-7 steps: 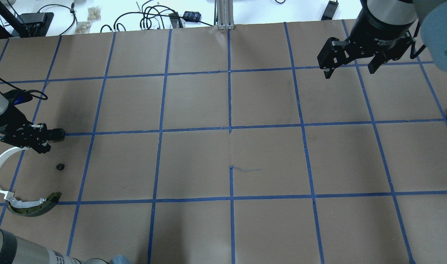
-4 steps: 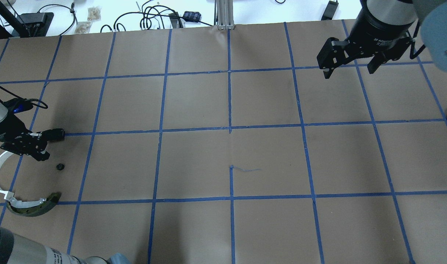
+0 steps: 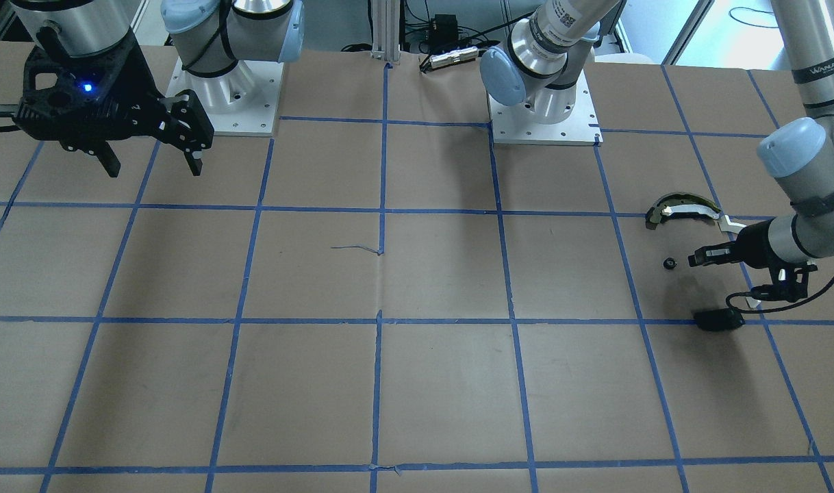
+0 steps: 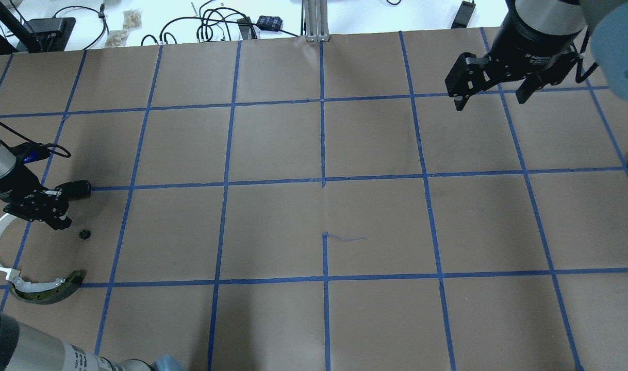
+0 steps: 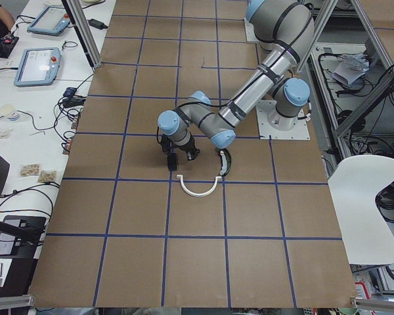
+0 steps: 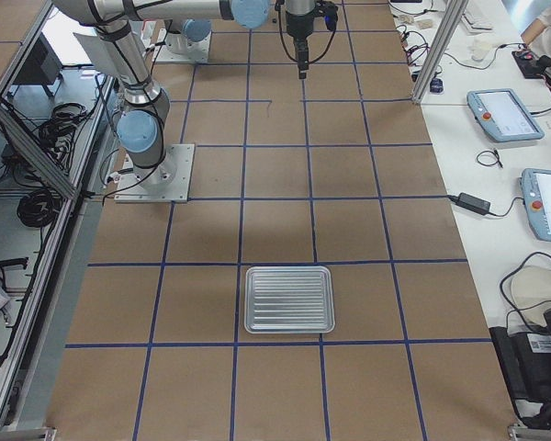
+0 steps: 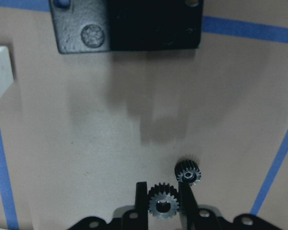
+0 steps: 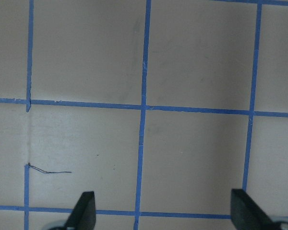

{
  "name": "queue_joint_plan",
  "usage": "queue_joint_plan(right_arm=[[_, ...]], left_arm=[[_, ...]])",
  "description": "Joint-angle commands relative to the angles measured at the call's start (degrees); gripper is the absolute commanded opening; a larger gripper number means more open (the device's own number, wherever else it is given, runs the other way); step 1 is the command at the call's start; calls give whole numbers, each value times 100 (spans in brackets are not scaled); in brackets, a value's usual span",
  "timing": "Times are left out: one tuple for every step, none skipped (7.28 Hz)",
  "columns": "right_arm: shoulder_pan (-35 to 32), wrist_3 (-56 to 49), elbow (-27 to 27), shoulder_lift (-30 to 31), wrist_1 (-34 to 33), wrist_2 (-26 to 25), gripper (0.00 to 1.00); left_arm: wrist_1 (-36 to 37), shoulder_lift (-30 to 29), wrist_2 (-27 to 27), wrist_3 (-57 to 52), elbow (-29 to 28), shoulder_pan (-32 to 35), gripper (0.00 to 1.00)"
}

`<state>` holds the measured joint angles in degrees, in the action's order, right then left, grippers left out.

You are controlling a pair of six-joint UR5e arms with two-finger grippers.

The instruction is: Place bearing gear from tray to pile

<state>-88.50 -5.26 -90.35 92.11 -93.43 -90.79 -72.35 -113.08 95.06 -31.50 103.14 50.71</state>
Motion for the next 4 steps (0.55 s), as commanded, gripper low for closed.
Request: queue_joint_plan(right_arm=[[0, 7, 0, 0, 0, 0, 100], [0, 7, 0, 0, -9, 0, 100], [0, 7, 0, 0, 0, 0, 100], [0, -2, 0, 0, -9, 0, 100]], left_arm=[[45, -22, 4, 12, -4, 0, 73], [54, -22, -5, 4, -4, 35, 86], [28, 13, -14, -5, -4, 44, 95], [-33, 127, -23, 21, -91, 88, 100]])
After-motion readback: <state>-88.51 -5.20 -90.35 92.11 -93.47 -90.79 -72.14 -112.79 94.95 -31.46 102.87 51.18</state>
